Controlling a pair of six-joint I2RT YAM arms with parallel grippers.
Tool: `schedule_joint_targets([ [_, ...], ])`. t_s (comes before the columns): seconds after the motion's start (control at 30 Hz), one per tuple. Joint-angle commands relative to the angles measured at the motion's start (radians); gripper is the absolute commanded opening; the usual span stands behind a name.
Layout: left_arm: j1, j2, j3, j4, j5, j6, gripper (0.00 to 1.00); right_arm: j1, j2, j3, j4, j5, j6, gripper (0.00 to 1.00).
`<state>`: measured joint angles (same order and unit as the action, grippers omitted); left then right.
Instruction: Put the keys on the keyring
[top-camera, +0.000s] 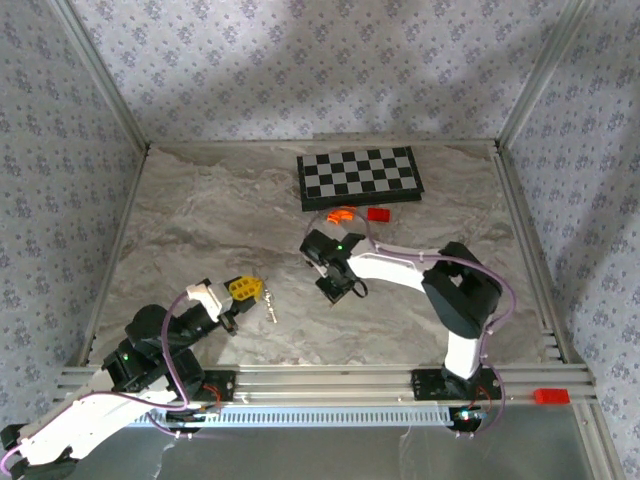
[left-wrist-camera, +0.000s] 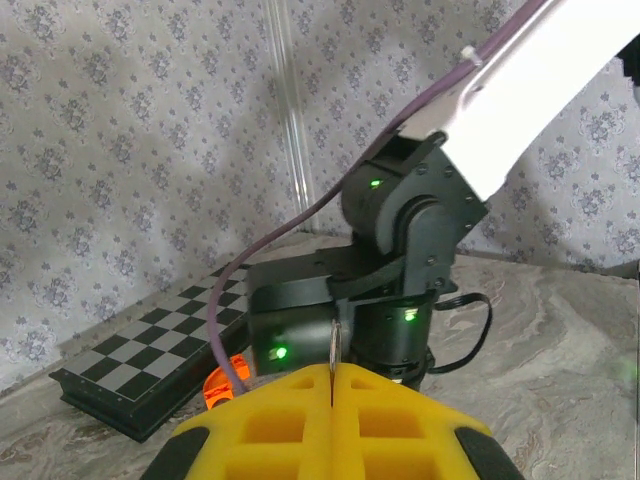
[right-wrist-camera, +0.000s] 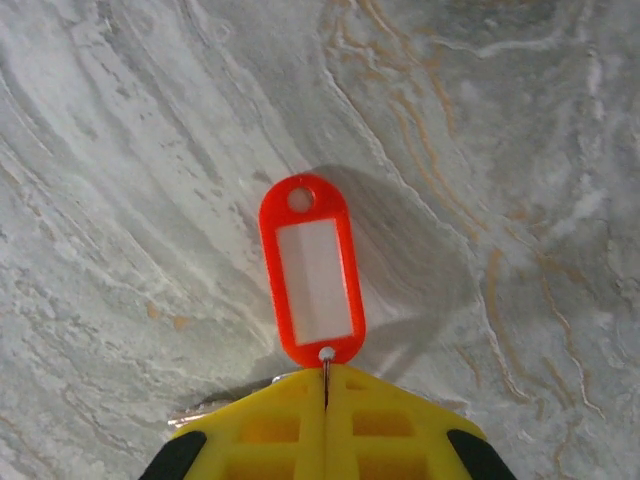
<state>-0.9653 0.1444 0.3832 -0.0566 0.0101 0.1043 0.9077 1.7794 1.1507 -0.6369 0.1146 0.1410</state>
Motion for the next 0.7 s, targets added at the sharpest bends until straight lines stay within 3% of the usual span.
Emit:
schedule_joint_targets([
  [0.0,-0.009,-0.003,0.008,0.028,-0.002,-0.001,0.0,0.008,-0.109,-0.123,0.219,0.01,0.045,0.0],
  [0.27,-0.01,-0.003,0.009,0.032,0.001,-0.008,0.0,-0.021,-0.339,-0.512,0.8,-0.087,0.13,0.0],
  [0.4,-0.01,0.001,0.014,0.032,0.002,-0.007,0.0,-0.031,-0.35,-0.667,1.081,-0.095,0.195,0.0],
  [0.67,-0.01,0.009,0.02,0.029,0.002,-0.006,0.0,-0.033,-0.307,-0.783,1.281,-0.092,0.227,0.01],
])
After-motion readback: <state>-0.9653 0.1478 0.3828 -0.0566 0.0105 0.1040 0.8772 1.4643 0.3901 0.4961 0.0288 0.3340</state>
